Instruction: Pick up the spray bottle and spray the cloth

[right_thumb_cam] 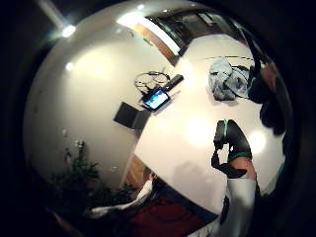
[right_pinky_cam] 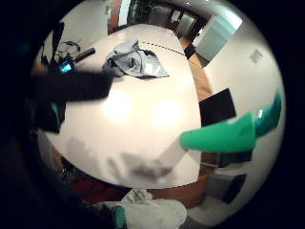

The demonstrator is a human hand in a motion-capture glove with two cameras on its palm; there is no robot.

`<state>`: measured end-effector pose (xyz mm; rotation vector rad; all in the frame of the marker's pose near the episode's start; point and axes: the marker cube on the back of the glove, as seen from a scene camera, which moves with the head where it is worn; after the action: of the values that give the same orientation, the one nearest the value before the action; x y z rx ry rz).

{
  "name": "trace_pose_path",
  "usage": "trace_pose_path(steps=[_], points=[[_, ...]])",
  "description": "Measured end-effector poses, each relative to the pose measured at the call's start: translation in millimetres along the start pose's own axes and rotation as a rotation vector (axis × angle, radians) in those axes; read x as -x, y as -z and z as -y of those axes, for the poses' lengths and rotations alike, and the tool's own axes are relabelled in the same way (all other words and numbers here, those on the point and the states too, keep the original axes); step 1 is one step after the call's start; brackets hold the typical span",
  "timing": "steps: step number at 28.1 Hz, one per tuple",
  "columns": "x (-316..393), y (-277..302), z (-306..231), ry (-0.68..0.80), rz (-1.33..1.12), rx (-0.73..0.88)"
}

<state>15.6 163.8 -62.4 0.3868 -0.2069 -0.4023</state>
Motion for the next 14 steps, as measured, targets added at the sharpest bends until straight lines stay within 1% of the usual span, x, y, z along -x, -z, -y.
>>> trace_pose_path(steps=[2, 4, 6, 9, 12, 14], points=[[-9.9, 15.0, -25.7, 0.088, 0.048, -0.1], [-28.3, 26.2, -48.0, 0.097, 0.103, -0.19], [-50.7, 30.0, -66.0, -0.009, 0.227, -0.29], [-84.0, 26.2, -78.7, -0.232, 0.52, -0.502], [-125.5, 19.2, -78.0, -0.384, 0.634, -0.683], [-147.0, 12.2, -71.0, -0.475, 0.684, -0.717]])
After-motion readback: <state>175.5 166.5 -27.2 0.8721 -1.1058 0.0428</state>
